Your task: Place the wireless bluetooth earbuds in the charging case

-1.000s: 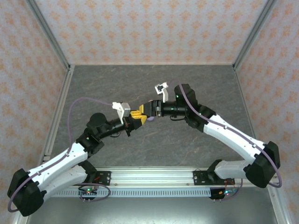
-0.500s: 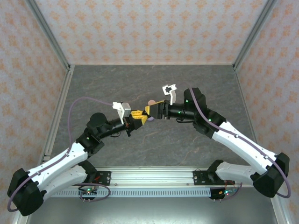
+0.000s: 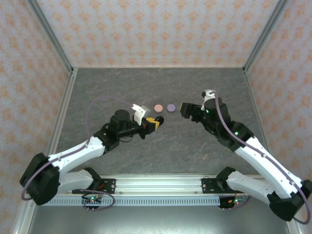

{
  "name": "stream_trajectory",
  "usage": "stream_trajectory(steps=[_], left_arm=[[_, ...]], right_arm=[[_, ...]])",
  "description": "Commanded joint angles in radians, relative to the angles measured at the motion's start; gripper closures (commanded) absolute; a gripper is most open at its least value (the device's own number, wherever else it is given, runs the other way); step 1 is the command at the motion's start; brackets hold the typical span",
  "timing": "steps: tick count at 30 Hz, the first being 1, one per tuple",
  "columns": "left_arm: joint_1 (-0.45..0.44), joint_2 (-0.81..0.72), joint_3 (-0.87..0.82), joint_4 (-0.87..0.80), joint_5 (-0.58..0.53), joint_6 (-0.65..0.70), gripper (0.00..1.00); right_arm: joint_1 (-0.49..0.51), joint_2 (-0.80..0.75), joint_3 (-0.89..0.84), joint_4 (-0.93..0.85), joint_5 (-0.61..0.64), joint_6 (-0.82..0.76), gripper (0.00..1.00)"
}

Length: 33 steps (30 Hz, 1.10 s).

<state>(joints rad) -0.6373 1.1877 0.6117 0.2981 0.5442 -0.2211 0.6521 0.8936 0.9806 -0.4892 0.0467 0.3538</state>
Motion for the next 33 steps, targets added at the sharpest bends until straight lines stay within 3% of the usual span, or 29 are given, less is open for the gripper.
stream_trajectory(steps=[1,5,13,20,27,29,33], left_arm=[[-0.025,0.103,0.071,0.009,-0.04,-0.026,1.0],[-0.067,0.278,0.181,-0.033,-0.066,-0.044,1.0],[-0.123,0.571,0.444,-0.241,-0.108,-0.028,1.0],[-0.125,0.697,0.565,-0.375,-0.243,-0.071,1.0],[-0.125,0.764,0.609,-0.405,-0.269,-0.09,1.0],[-0.125,0.773,0.618,-0.414,-0.277,-0.094,0.94],[-0.125,0.783,0.628,-0.433,-0.296,-0.093,0.71]], right_arm=[[-0.019,-0.065,-0.057,0.003,0.143,0.013,0.08],[-0.034,-0.091,-0.085,-0.012,0.172,0.003,0.0],[-0.035,-0.108,-0.119,-0.02,0.213,-0.036,0.01],[-0.035,-0.117,-0.138,-0.021,0.217,-0.055,0.01],[-0.037,-0.128,-0.163,-0.016,0.22,-0.064,0.01],[-0.036,-0.128,-0.165,-0.014,0.216,-0.067,0.01],[-0.036,-0.128,-0.166,-0.014,0.213,-0.078,0.01]])
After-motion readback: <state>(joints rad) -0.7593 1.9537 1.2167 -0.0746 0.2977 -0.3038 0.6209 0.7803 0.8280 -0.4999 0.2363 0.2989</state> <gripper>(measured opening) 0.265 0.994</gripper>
